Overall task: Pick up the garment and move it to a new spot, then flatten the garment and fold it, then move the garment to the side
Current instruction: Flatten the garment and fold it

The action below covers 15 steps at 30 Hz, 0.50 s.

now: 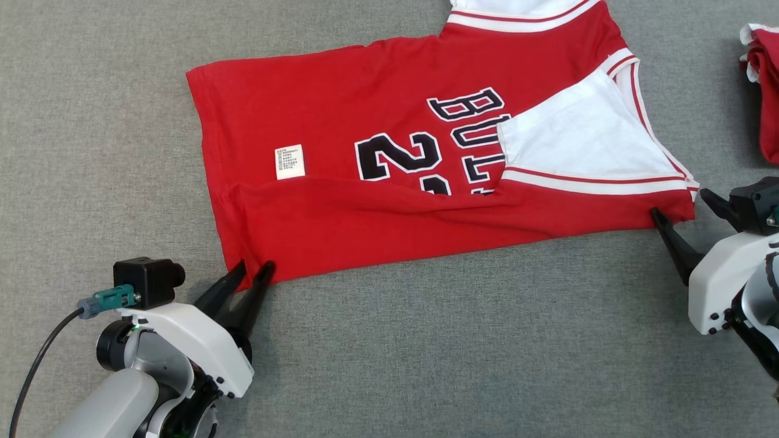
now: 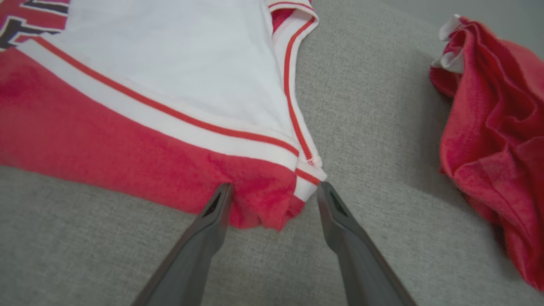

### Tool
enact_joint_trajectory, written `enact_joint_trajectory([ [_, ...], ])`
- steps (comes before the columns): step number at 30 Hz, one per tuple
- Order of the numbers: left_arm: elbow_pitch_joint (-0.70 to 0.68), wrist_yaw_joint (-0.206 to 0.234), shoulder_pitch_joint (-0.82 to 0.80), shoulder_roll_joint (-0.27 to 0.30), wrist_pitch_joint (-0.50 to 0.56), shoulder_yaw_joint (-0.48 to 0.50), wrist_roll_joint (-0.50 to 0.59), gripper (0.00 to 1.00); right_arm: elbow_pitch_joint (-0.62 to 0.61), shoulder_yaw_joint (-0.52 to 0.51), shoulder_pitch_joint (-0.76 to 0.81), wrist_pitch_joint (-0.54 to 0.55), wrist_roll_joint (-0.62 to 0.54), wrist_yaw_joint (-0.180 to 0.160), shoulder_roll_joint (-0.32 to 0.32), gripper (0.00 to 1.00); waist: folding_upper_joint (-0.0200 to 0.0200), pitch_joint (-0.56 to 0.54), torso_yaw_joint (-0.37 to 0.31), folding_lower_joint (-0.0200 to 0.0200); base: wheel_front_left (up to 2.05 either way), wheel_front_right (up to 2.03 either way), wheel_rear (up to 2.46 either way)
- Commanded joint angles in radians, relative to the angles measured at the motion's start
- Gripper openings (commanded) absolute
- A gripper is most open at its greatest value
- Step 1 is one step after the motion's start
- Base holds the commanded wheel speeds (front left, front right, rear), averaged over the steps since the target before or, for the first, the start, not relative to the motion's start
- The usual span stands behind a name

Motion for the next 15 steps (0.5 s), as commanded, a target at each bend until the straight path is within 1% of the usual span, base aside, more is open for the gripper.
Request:
enact_joint_trajectory([
  [1,0.024,-0.001,0.007,-0.004,0.011,-0.017,0.003,0.23,0.006,0.003,-0.007,0.003,0.002,0.001,0.0,1.0,0.0,0.002,0.001,0.0,0.0,0.0,0.0],
  [2,0.026,-0.005,0.006,-0.003,0.016,-0.022,0.006,0.02,0.009,0.005,-0.009,0.005,0.002,0.001,0.001,1.0,0.0,0.003,0.002,0.0,0.0,0.0,0.0],
  [3,0.027,-0.008,0.004,-0.004,0.018,-0.026,0.007,0.0,0.012,0.009,-0.011,0.006,0.003,0.001,0.001,1.0,0.0,0.004,0.003,0.0,0.0,0.0,0.0],
  [5,0.03,-0.014,0.0,-0.003,0.025,-0.034,0.011,0.0,0.022,0.019,-0.017,0.017,0.011,0.001,0.003,1.0,0.0,0.006,0.003,0.0,0.0,0.0,0.0],
  [6,0.032,-0.019,0.001,-0.002,0.027,-0.037,0.013,0.0,0.029,0.023,-0.018,0.022,0.015,0.001,0.005,0.84,0.0,0.006,0.004,0.0,0.0,0.0,0.0],
  [7,0.033,-0.02,0.001,-0.002,0.028,-0.04,0.012,0.0,0.035,0.026,-0.022,0.024,0.018,0.001,0.006,0.51,0.0,0.006,0.004,0.0,0.0,0.0,0.0],
  [8,0.033,-0.025,0.001,0.001,0.031,-0.043,0.012,0.0,0.044,0.026,-0.024,0.027,0.024,0.001,0.006,0.38,0.0,0.006,0.004,0.0,0.0,0.0,0.0],
  [9,0.032,-0.028,0.003,0.006,0.034,-0.044,0.012,0.0,0.052,0.027,-0.028,0.029,0.027,0.0,0.005,0.04,0.0,0.005,0.005,0.0,0.0,0.0,0.0],
  [10,0.029,-0.032,0.005,0.01,0.035,-0.044,0.009,0.0,0.058,0.03,-0.032,0.031,0.032,0.0,0.003,0.0,0.0,0.003,0.007,0.0,0.0,0.0,0.0],
  [15,-0.018,-0.073,0.029,0.064,0.046,-0.015,-0.035,0.0,0.081,0.029,-0.047,0.041,0.088,0.0,-0.028,0.0,0.0,-0.02,0.014,0.0,0.0,0.0,0.0],
])
